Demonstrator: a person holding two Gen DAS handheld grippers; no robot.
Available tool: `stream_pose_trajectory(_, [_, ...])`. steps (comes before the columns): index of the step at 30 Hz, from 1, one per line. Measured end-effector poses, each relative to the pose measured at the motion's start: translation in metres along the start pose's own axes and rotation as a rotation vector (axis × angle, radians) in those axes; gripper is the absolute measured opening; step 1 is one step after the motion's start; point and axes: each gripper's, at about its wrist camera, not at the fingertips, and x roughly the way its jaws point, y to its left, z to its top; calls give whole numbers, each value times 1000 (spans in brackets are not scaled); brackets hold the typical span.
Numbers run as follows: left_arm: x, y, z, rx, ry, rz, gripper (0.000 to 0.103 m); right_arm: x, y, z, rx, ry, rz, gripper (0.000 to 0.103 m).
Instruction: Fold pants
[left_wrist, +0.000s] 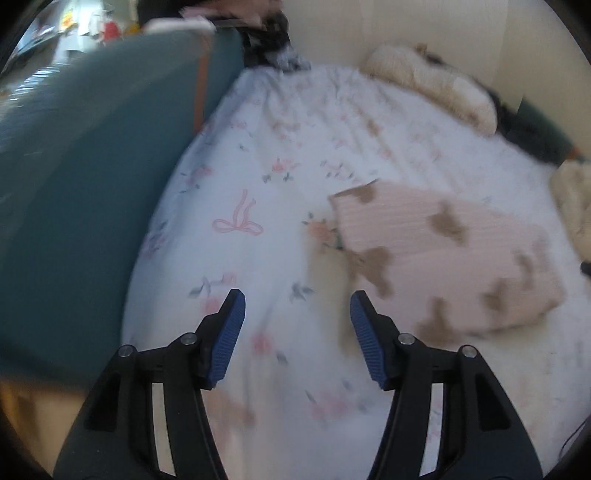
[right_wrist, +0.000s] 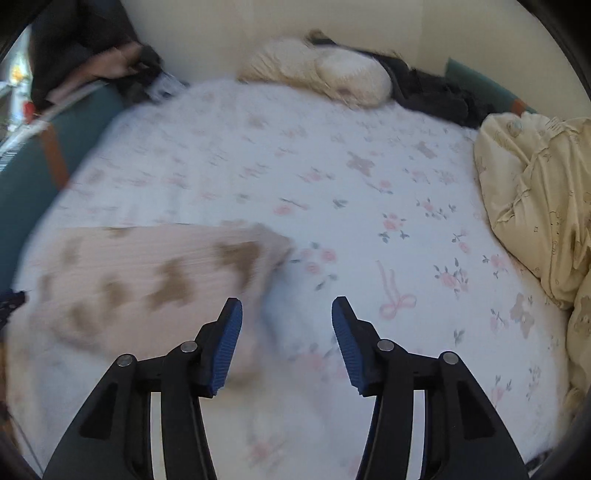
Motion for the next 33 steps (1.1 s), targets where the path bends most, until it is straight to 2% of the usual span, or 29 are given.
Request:
stream_pose_trajectory(2, [-28,-7,-11,-20,-1,-68,56,-32,11,-14,18,-16,78,60])
stream_pose_trajectory(4, [-53,-9,-26,-66,24,-97,56,-61,20,-29,45,-41,105,86])
stream_pose_trajectory(6, [-84,-14,-46,-119,29,-114,63,-94,28,-52,86,-88,135,97])
stream_pose_trajectory(8, [-119,-21,-65,-128,2,-111,75,-123,35,-72,100,-98,178,98])
stream_pose_trajectory(9, [-136,-26,-73,-119,-19,-116,78,-140,39,-84,98,-111,187,98])
stream_pose_trajectory(11, [-177,-34,-93,-85,-72,-118,91,-177,49,-107,63,-147,174,98])
stream_pose_trajectory(15, [-242,-43,-119,-37,-146,-125,92,-246,61,-150,2,-233,133,101])
stream_pose_trajectory(17, [-275,-46,-135,-12,-196,-111,102,-273,65,-170,-14,-261,122,101])
stream_pose_trajectory(21, [-330,-46,-176,56,-351,-106,102,-319,71,-212,-32,-295,97,103])
stream_pose_trajectory(23, [-347,-48,-194,88,-354,-91,102,-335,72,-229,-29,-301,69,103])
stream_pose_trajectory(26, [-369,-48,-214,84,-335,-149,102,-360,81,-256,-50,-335,51,103])
stream_pose_trajectory(30, [-382,-47,-230,8,-236,-175,102,-385,92,-286,-76,-396,43,103])
stream_pose_trajectory(31, [-386,-49,-234,15,-252,-167,102,-389,94,-293,-75,-404,53,103])
stream_pose_trajectory(33, [-396,-59,-251,93,-344,-125,102,-393,96,-304,-76,-407,61,103])
